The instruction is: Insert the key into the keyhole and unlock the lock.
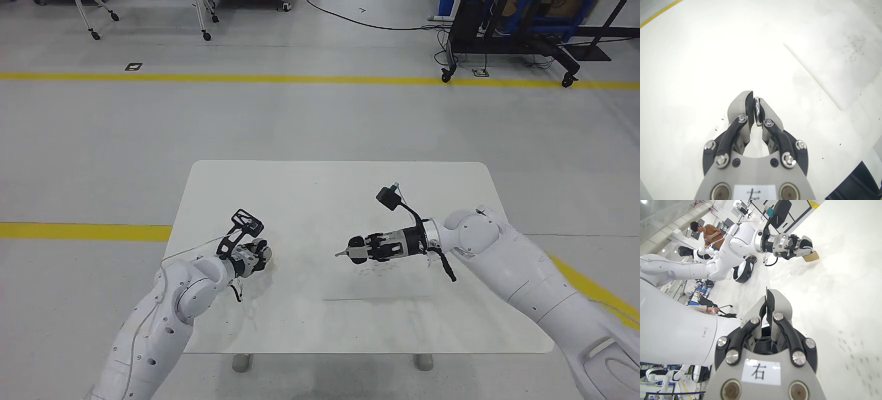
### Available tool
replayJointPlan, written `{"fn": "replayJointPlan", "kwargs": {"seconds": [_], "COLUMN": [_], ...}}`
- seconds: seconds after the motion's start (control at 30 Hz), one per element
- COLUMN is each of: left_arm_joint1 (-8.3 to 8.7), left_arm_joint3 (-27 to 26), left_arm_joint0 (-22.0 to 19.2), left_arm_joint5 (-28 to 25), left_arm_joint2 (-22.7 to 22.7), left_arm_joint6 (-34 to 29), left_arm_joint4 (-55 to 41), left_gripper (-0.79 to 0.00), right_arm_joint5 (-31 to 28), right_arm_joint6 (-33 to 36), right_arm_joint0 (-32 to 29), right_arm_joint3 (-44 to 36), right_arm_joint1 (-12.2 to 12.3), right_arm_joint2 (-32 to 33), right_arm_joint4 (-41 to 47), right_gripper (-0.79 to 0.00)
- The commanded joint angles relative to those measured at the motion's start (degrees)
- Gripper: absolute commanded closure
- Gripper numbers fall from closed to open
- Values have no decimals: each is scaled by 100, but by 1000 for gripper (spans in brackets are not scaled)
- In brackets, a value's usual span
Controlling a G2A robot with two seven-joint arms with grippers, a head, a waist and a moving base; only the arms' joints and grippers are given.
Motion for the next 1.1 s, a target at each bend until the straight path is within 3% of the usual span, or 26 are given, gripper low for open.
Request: {"fn": "replayJointPlan", "kwargs": {"seconds": [0.0,0.23,0.27,0.37,0.6,0.87,0.93,1.07], "left_arm_joint1": [-9,-34,-37,-42,-30,17,24,31], "left_arm_joint3": [38,206,220,264,264,122,102,43], "left_arm_joint0": [-27,-206,-222,-254,-268,-183,-176,-173], "left_arm_joint5": [-3,-94,-98,-118,-170,-315,-307,-232], "left_arm_joint2": [53,182,200,237,219,155,132,121], "left_arm_joint6": [25,-98,-112,-141,-194,-479,-492,-415], "left_arm_joint4": [23,-16,-11,-10,-21,51,52,157], "left_gripper": [0,0,-62,-89,-99,-80,0,0], "right_arm_joint5": [0,0,0,0,0,0,0,0], "right_arm_joint6": [0,0,0,0,0,0,0,0], "right_arm_joint0": [0,0,0,0,0,0,0,0], "right_arm_joint3": [0,0,0,0,0,0,0,0], "right_arm_joint1": [0,0,0,0,0,0,0,0], "right_arm_joint2": [0,0,0,0,0,0,0,0], "right_arm_joint4": [0,0,0,0,0,0,0,0], "right_gripper": [0,0,0,0,0,0,0,0]}}
